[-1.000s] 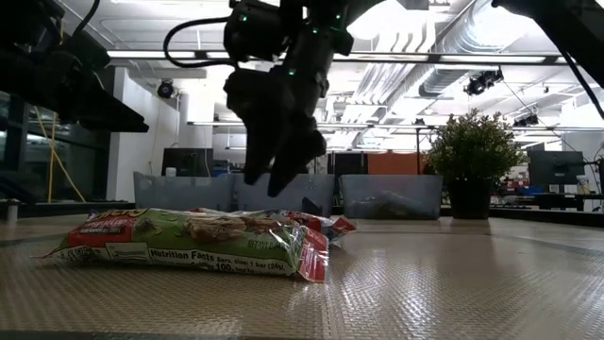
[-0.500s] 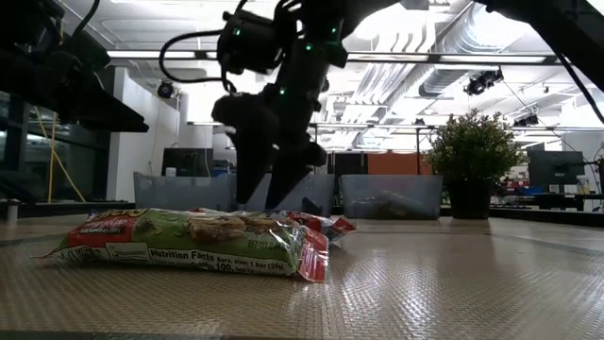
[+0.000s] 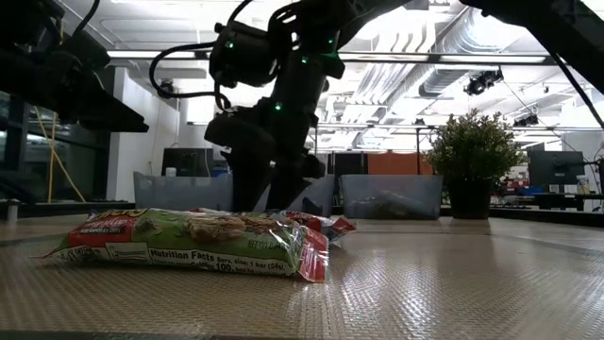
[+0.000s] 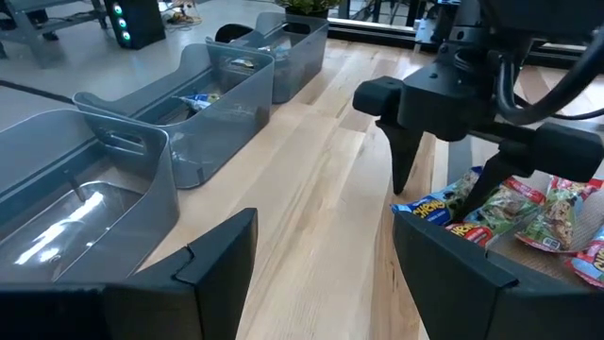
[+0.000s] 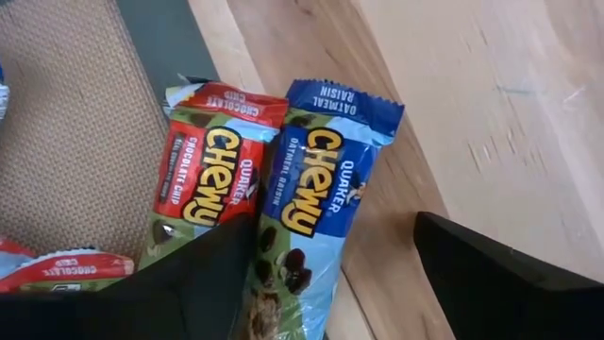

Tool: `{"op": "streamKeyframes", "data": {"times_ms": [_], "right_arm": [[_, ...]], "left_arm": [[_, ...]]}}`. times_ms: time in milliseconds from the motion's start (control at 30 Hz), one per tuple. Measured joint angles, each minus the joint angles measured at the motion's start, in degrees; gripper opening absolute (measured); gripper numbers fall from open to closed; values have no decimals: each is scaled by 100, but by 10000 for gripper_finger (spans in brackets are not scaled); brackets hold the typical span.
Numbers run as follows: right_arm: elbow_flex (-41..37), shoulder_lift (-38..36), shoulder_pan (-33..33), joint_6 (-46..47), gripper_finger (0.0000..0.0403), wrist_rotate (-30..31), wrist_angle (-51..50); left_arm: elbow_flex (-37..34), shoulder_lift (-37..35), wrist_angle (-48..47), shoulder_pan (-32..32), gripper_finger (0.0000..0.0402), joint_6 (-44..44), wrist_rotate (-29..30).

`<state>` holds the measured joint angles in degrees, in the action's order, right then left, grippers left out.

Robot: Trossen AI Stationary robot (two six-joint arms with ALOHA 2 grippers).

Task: Pick and place Granola Bars by type
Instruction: Put the blue granola bar into the middle black bin

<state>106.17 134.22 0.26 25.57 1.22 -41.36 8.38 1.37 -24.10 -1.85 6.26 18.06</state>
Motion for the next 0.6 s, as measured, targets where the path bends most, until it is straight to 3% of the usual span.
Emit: {"op": "streamKeyframes", "data": {"times_ms": [600], "right_arm": [[13, 133, -57, 585, 287, 381, -448]], "left_arm": [[0, 0, 0, -1, 243, 1, 0]]}}
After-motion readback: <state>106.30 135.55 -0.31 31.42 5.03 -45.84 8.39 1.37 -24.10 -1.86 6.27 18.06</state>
